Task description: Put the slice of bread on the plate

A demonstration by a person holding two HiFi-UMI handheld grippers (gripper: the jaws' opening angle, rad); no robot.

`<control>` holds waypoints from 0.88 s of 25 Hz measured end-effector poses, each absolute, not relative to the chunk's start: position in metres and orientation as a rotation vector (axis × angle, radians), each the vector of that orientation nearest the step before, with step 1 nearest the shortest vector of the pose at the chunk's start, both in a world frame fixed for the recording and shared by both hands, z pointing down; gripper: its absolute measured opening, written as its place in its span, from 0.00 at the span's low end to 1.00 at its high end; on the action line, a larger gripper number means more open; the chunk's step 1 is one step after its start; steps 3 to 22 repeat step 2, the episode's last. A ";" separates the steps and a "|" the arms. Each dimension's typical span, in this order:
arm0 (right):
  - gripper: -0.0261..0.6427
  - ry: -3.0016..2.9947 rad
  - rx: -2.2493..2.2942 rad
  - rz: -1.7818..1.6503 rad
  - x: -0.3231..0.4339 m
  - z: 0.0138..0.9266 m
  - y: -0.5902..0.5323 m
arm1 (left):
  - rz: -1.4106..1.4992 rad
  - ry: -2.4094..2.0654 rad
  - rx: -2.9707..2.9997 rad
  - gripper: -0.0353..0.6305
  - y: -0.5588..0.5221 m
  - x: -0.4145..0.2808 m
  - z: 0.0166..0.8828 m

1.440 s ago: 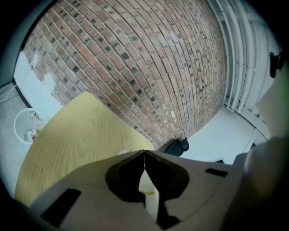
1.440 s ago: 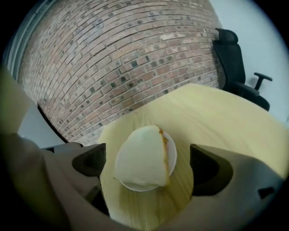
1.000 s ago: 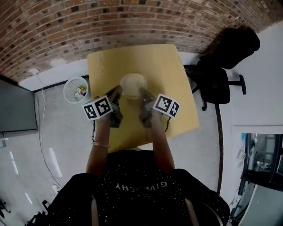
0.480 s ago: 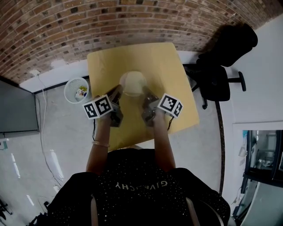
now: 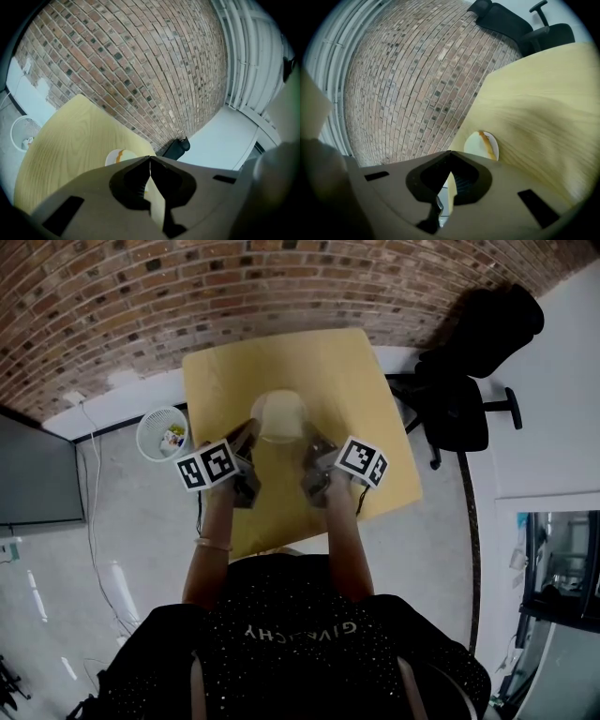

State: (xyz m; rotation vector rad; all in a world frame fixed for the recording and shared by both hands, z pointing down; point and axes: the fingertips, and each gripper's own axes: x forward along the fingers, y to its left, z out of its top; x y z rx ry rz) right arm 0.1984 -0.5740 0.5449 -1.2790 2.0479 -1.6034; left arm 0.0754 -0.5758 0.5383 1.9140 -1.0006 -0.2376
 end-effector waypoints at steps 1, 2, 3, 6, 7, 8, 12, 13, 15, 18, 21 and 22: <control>0.05 2.046 -1.280 -1.602 0.200 0.545 -0.574 | -0.238 -1.001 1.914 0.07 -0.575 0.076 0.539; 0.05 2.045 -1.281 -1.601 0.201 0.545 -0.574 | -0.238 -1.001 1.913 0.07 -0.575 0.076 0.539; 0.05 2.045 -1.281 -1.601 0.201 0.545 -0.574 | -0.238 -1.001 1.913 0.07 -0.575 0.076 0.539; 0.05 2.045 -1.281 -1.601 0.201 0.545 -0.574 | -0.238 -1.001 1.913 0.07 -0.575 0.076 0.539; 0.05 2.045 -1.281 -1.601 0.201 0.545 -0.574 | -0.238 -1.001 1.913 0.07 -0.575 0.076 0.539; 0.05 2.045 -1.281 -1.601 0.201 0.545 -0.574 | -0.238 -1.001 1.913 0.07 -0.575 0.076 0.539; 0.05 2.045 -1.281 -1.601 0.201 0.545 -0.574 | -0.238 -1.001 1.913 0.07 -0.575 0.076 0.539; 0.05 2.045 -1.281 -1.601 0.201 0.545 -0.574 | -0.238 -1.001 1.913 0.07 -0.575 0.076 0.539; 0.05 2.045 -1.281 -1.601 0.201 0.545 -0.574 | -0.238 -1.001 1.913 0.07 -0.575 0.076 0.539; 0.05 2.045 -1.281 -1.601 0.201 0.545 -0.574 | -0.238 -1.001 1.913 0.07 -0.575 0.076 0.539; 0.05 2.045 -1.281 -1.601 0.201 0.545 -0.574 | -0.238 -1.001 1.913 0.07 -0.575 0.076 0.539; 0.05 2.045 -1.281 -1.601 0.201 0.545 -0.574 | -0.238 -1.001 1.913 0.07 -0.575 0.076 0.539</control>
